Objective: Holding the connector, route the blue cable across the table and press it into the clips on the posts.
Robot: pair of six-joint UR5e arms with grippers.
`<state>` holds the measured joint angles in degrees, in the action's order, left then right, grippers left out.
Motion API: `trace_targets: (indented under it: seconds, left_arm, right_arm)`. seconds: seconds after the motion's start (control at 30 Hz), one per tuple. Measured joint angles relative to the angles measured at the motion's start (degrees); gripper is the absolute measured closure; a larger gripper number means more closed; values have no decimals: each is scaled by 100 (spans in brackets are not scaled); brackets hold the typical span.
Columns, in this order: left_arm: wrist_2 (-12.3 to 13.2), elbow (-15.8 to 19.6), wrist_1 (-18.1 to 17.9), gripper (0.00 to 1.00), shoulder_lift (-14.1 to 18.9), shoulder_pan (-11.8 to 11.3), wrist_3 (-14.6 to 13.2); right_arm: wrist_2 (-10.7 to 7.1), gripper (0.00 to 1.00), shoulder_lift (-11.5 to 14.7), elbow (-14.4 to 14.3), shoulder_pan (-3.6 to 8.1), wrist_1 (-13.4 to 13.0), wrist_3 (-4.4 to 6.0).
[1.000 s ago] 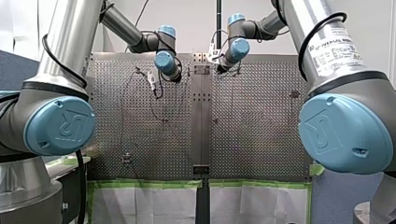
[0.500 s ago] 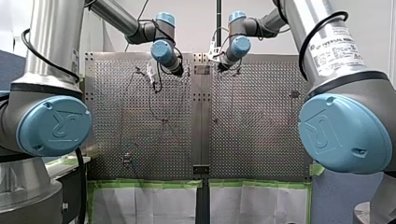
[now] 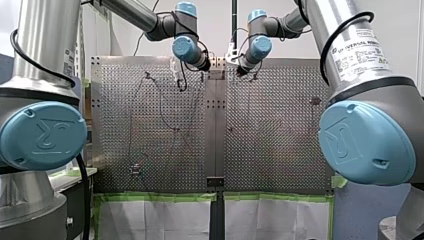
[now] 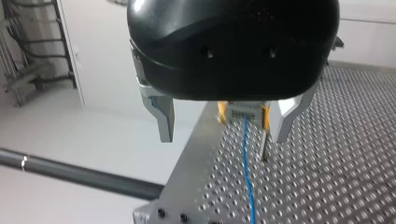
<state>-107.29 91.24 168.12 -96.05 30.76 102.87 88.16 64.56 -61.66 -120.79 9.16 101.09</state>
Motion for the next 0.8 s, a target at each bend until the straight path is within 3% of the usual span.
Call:
trace_targets:
  seconds: [0.23,0.8]
  left_arm:
    - [-71,-370,216,0,-333,200,-72]
    - [-294,-1217,499,0,-1066,140,-139]
  right_arm:
    - [0,100,12,-7,24,72,-4]
    - [0,100,27,-9,42,101,-26]
